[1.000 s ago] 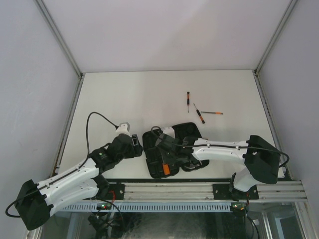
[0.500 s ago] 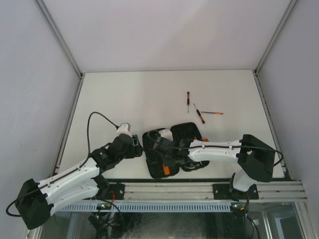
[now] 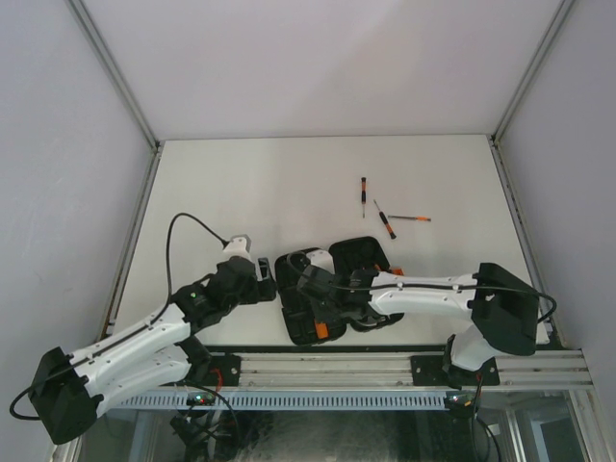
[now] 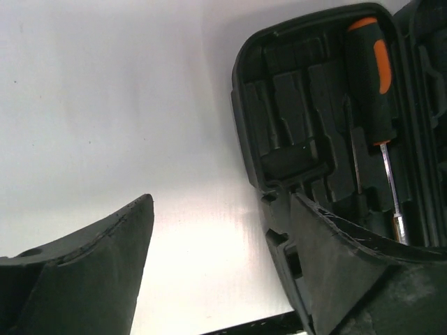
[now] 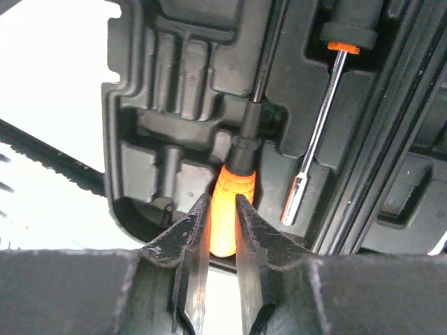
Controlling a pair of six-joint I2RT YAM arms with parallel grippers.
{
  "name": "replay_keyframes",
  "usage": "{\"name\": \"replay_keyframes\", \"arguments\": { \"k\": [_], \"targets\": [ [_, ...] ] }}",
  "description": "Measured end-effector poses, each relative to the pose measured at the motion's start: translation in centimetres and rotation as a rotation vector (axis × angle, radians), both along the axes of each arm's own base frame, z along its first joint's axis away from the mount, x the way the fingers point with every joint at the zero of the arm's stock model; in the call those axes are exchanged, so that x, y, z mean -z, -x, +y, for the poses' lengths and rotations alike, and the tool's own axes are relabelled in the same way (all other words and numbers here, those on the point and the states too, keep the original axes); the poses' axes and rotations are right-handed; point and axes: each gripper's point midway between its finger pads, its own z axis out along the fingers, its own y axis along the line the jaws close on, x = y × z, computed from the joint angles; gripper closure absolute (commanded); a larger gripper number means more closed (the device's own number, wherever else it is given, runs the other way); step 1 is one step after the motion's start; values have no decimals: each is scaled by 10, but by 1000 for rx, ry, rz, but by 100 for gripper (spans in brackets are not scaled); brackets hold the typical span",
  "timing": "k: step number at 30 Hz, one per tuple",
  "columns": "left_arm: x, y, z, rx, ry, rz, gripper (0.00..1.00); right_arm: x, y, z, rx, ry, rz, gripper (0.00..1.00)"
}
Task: Sort the tools into containers
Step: Place the screwdriver in the storage box.
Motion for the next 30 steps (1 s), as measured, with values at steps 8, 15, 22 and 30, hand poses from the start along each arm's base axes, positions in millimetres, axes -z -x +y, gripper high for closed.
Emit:
{"name": "replay_keyframes", "arguments": {
  "k": [8, 15, 22, 30],
  "targets": [
    [-25, -9, 3, -22, -24, -42, 0, -44, -5, 14, -11, -149, -63, 76],
    [-38, -10, 14, -51, -69, -45, 0, -61, -12, 15, 13, -209, -121, 69],
    [-57, -15, 21, -141, -62, -45, 0, -61, -20, 1, 83, -210, -159, 68],
    [-56, -16, 18, -131, -82, -29, 0, -58, -29, 1, 127, -235, -145, 73]
  ]
}}
